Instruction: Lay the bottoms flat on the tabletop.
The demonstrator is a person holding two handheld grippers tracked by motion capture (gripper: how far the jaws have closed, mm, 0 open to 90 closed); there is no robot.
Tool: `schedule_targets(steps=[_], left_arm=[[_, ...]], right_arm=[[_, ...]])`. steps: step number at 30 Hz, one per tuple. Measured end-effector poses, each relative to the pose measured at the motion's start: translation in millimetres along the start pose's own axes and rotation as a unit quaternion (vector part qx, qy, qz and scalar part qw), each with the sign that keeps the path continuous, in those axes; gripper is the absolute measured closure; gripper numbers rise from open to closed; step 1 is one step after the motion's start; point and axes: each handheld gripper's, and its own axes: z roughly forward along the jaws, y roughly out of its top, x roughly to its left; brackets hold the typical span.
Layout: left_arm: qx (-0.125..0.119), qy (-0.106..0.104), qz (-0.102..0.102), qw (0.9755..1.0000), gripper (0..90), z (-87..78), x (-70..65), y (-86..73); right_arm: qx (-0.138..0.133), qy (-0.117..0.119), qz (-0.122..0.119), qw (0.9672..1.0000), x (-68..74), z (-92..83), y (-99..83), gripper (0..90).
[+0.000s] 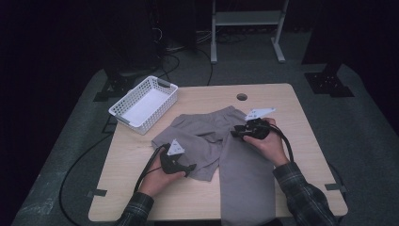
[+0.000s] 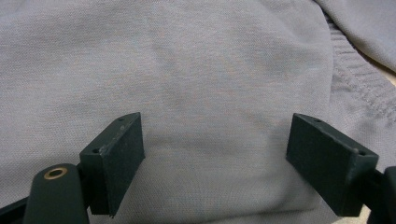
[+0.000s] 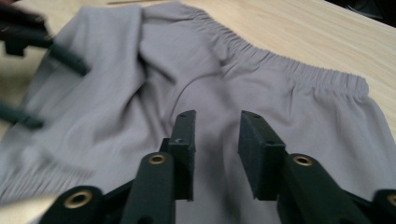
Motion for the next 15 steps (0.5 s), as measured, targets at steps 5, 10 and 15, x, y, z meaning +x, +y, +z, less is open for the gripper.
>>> schedule_targets(steps=[5, 10, 15], left_arm=[[-0.001, 0.000, -0.002, 1.0000, 17.8, 0.1, -0.3, 0.1], [-0.001, 0.000, 0.000, 1.0000, 17.7, 0.1, 0.0, 0.1], [-0.001, 0.000, 0.000, 1.0000, 17.7, 0.2, 0.1, 0.1]], right_arm=[[0.009, 0.004, -0.029, 0.9995, 11.1, -21.2, -12.9, 55.5], [0.040, 0.015, -0.046, 0.9980, 19.9, -22.9, -30.4, 51.8], [0.077, 0.017, -0.052, 0.9955, 22.1, -16.0, -47.6, 49.9]])
